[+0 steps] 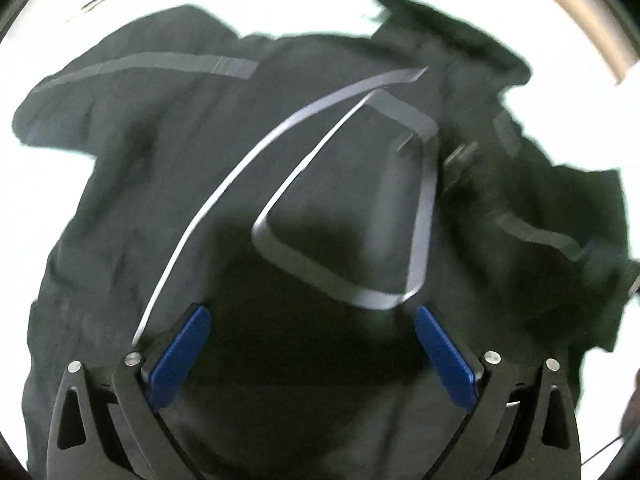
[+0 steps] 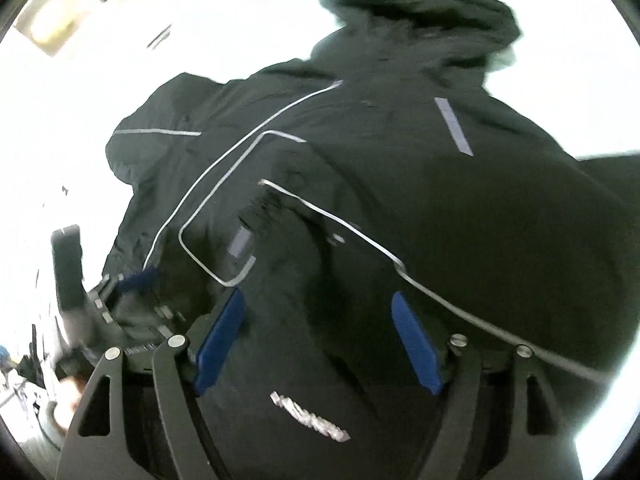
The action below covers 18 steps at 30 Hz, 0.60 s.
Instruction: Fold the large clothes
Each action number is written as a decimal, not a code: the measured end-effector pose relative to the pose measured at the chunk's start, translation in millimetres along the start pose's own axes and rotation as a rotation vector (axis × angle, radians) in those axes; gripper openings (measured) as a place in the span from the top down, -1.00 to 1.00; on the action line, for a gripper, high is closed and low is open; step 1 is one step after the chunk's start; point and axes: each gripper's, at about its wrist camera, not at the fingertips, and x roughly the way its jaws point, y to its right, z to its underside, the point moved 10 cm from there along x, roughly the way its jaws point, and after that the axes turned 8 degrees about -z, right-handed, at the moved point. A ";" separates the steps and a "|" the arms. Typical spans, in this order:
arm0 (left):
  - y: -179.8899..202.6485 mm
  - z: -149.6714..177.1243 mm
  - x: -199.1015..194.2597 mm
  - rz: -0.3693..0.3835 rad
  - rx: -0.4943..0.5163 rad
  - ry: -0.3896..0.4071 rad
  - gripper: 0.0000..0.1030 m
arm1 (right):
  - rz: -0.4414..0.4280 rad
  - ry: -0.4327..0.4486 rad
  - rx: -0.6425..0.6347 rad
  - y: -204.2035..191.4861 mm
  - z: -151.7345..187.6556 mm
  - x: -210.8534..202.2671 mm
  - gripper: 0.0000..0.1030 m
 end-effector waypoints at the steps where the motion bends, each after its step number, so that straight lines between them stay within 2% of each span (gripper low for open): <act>1: 6.4 -9.8 -5.6 0.024 0.006 0.024 -0.98 | 0.006 0.008 0.010 6.5 5.7 -8.0 -0.53; 3: 24.7 -32.0 -13.4 0.107 0.015 0.060 -0.98 | 0.032 0.013 0.034 22.3 18.4 -22.8 -0.53; 6: 57.2 -58.9 -13.2 0.258 -0.002 0.063 -0.98 | 0.045 0.022 0.066 30.5 25.1 -23.0 -0.53; 8: 74.1 -73.9 2.5 0.288 0.014 0.042 -0.98 | 0.051 0.020 0.080 36.0 28.7 -25.3 -0.53; 10: 86.6 -64.8 13.6 0.266 0.042 0.012 -0.90 | 0.055 0.020 0.088 39.9 31.1 -28.8 -0.53; 12: 95.1 -64.1 31.2 0.261 0.058 -0.039 -0.58 | 0.051 0.017 0.093 39.6 30.4 -28.4 -0.53; 14: 109.4 -63.6 49.3 0.289 0.057 -0.107 0.51 | 0.054 0.015 0.091 38.9 29.6 -29.3 -0.53; 15: 113.2 -63.2 51.1 0.313 0.052 -0.119 0.53 | 0.063 0.015 0.087 39.9 29.1 -30.4 -0.53; 18: 113.0 -70.8 33.5 0.294 0.084 -0.053 0.62 | 0.097 0.030 0.076 43.9 25.0 -38.1 -0.53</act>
